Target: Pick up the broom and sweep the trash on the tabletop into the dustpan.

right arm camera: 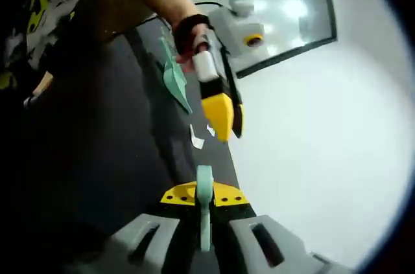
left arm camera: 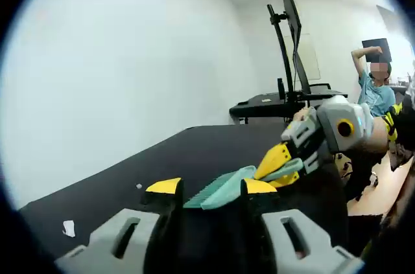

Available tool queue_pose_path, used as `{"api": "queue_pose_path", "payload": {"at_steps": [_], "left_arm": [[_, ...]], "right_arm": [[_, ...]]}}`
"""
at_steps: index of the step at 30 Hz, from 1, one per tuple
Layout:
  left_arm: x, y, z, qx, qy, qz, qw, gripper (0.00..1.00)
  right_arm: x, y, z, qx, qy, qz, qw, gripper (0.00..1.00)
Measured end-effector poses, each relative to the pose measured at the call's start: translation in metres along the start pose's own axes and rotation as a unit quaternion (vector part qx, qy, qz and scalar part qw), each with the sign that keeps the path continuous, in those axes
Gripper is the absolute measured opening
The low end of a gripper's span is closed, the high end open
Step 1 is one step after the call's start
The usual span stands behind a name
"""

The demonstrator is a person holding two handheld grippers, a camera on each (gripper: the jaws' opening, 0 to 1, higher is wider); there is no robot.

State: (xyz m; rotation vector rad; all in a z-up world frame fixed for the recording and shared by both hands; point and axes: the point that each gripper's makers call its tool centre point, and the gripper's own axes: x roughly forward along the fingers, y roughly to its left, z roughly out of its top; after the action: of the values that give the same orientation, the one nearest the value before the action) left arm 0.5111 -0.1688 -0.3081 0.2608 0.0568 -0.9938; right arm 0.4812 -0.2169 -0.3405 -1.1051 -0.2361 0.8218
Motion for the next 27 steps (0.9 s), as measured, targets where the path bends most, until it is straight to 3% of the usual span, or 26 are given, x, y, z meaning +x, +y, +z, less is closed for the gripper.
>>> {"api": "queue_pose_path", "payload": {"at_steps": [1, 5, 8, 12, 14, 17, 21, 22, 24, 27], "left_arm": [[0.0, 0.004, -0.002, 0.001, 0.003, 0.001, 1.0, 0.33], [-0.028, 0.013, -0.005, 0.004, -0.002, 0.024, 0.9997, 0.33], [-0.062, 0.021, 0.0, 0.013, -0.015, 0.04, 0.999, 0.33], [-0.12, 0.04, 0.007, -0.004, -0.032, 0.06, 0.9976, 0.32], [-0.146, 0.058, -0.001, -0.02, -0.024, 0.077, 0.9966, 0.34], [-0.185, 0.093, -0.02, -0.027, -0.002, 0.132, 0.9909, 0.36], [-0.212, 0.103, -0.035, -0.002, -0.023, 0.136, 0.9904, 0.37], [-0.216, 0.105, -0.04, -0.014, -0.023, 0.141, 0.9896, 0.38], [-0.224, 0.104, -0.055, -0.041, -0.009, 0.145, 0.9886, 0.38], [-0.23, 0.107, -0.073, -0.025, 0.02, 0.16, 0.9865, 0.35]], "right_arm": [[0.0, 0.003, -0.001, 0.015, 0.003, 0.016, 0.9997, 0.04], [-0.001, -0.012, -0.002, 0.032, 0.013, 0.009, 0.9993, 0.04], [-0.003, -0.017, 0.003, 0.041, 0.011, 0.006, 0.9991, 0.04], [-0.005, -0.031, 0.005, 0.057, 0.007, -0.011, 0.9983, 0.04], [-0.006, -0.036, 0.006, 0.066, 0.008, -0.02, 0.9976, 0.04], [-0.002, -0.037, 0.002, 0.077, 0.004, -0.026, 0.9967, 0.04], [0.005, -0.035, 0.004, 0.096, 0.008, -0.021, 0.9951, 0.04], [0.007, -0.034, 0.005, 0.097, 0.009, -0.019, 0.9951, 0.04], [0.009, -0.033, 0.009, 0.097, 0.007, -0.017, 0.9951, 0.04], [0.011, -0.036, 0.012, 0.099, 0.005, -0.016, 0.995, 0.04]]}}
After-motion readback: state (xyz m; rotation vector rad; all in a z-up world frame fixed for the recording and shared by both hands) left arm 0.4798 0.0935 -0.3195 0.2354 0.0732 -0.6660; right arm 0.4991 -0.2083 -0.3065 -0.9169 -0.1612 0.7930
